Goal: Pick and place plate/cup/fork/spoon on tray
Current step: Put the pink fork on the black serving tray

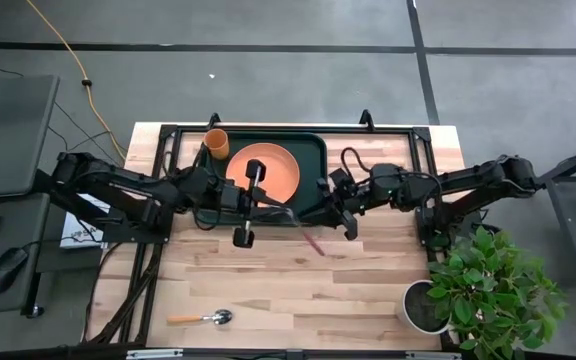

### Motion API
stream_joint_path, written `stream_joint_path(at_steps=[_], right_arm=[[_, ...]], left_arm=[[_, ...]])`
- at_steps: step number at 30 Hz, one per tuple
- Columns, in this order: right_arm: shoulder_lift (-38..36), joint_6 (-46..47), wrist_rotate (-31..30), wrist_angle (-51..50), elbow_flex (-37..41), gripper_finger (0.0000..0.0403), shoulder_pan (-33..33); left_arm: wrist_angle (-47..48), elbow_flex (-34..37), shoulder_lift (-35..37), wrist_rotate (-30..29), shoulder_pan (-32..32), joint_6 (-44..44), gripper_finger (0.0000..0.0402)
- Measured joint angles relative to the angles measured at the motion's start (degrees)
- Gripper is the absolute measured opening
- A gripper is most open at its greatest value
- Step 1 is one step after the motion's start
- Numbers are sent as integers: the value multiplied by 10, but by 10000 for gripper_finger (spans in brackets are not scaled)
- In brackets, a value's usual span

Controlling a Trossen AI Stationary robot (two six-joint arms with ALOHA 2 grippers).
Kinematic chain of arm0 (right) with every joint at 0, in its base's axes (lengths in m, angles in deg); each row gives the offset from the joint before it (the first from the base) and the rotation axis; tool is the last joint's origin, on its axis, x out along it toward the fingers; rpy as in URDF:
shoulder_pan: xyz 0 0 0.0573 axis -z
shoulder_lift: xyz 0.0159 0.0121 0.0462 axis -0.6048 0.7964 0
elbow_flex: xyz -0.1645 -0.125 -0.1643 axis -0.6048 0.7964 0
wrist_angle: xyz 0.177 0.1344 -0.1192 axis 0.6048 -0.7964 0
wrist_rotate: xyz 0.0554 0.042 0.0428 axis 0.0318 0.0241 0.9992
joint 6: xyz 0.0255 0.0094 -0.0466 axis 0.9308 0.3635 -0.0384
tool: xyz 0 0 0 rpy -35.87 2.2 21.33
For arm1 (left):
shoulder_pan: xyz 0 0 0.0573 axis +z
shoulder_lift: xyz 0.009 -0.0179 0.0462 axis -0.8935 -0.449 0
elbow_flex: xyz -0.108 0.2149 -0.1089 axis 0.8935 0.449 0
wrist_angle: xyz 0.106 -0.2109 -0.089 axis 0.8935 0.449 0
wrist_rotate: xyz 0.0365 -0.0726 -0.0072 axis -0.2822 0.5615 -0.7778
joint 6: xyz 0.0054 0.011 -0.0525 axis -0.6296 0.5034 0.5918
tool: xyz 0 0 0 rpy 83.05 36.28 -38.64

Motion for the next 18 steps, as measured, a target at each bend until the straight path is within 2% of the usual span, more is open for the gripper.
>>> stream_joint_path(at_steps=[4,10,15,18], right_arm=[[-34,-27,-28,-67,0,106,16],[-60,-35,-63,-105,0,166,35],[-33,-38,-59,-122,-1,226,38],[-5,-45,-53,-122,-1,250,38]], left_arm=[[94,0,58,-5,16,21,0],[242,-1,116,-67,33,112,0],[399,-69,86,-82,63,213,0],[482,-129,42,-49,89,234,0]])
